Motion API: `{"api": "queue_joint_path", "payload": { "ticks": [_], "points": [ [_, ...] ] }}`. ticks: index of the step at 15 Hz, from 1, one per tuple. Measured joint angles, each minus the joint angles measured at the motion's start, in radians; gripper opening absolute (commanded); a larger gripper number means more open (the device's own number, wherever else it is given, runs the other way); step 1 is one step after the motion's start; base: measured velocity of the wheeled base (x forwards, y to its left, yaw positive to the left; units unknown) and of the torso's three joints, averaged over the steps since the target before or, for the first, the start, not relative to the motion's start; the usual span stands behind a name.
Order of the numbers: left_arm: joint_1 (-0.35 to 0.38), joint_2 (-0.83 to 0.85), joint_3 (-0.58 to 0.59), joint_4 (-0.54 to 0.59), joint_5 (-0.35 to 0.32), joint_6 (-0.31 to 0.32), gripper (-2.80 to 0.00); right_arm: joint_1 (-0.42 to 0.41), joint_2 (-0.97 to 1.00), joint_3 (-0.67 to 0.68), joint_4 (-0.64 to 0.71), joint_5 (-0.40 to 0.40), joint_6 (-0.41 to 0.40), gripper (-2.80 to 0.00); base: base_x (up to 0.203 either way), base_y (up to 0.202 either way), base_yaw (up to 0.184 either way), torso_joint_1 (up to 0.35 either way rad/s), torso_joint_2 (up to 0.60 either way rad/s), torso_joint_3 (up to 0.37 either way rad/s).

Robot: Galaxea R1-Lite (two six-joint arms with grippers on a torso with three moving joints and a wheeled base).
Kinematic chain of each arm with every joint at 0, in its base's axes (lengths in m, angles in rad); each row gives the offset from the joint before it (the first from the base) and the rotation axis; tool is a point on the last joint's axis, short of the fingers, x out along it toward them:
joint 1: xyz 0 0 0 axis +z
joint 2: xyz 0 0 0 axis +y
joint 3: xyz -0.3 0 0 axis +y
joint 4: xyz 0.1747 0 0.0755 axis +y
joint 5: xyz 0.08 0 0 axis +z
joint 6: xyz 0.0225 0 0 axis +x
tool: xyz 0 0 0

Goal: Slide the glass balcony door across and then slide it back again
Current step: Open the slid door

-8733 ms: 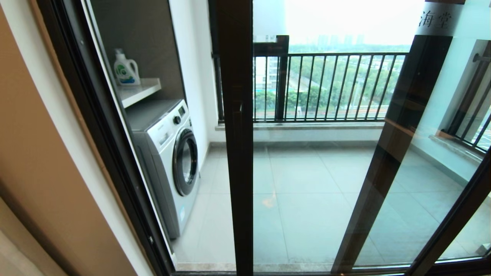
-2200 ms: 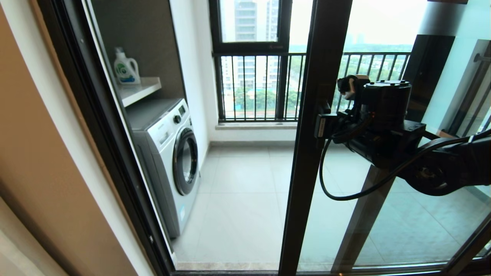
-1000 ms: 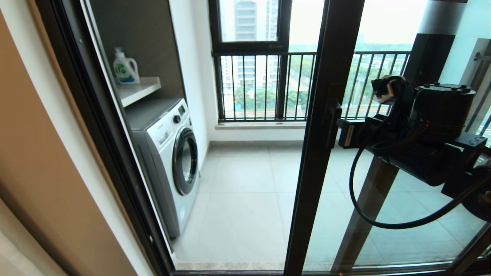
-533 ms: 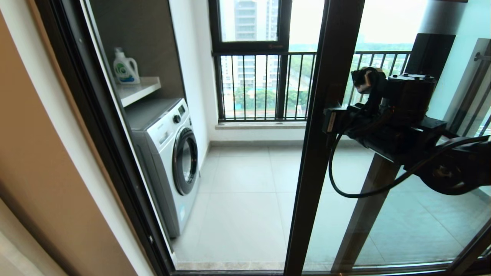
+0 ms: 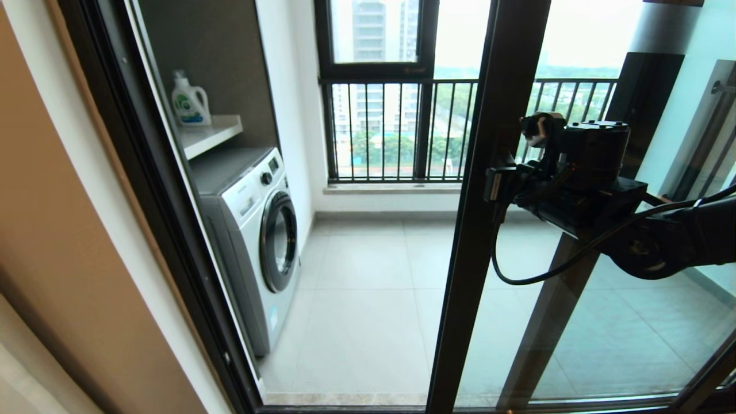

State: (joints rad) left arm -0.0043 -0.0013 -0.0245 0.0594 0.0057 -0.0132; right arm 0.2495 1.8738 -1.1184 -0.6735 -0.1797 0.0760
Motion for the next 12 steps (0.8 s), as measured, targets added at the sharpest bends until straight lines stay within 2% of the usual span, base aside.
{"api": "queue_joint_path", "payload": {
  "ticks": [7, 12],
  "points": [
    [0.000, 0.000, 0.000, 0.000, 0.000, 0.000, -2.80, -0.046, -0.070, 0.108, -0.008, -0.013, 0.002, -2.80, 0.000, 0.000, 0.000, 0.000, 0.00, 0.000],
    [0.000, 0.000, 0.000, 0.000, 0.000, 0.000, -2.80, -0.098, -0.093, 0.117, -0.023, 0.000, 0.001, -2.80, 0.000, 0.000, 0.000, 0.000, 0.00, 0.000]
  ]
}}
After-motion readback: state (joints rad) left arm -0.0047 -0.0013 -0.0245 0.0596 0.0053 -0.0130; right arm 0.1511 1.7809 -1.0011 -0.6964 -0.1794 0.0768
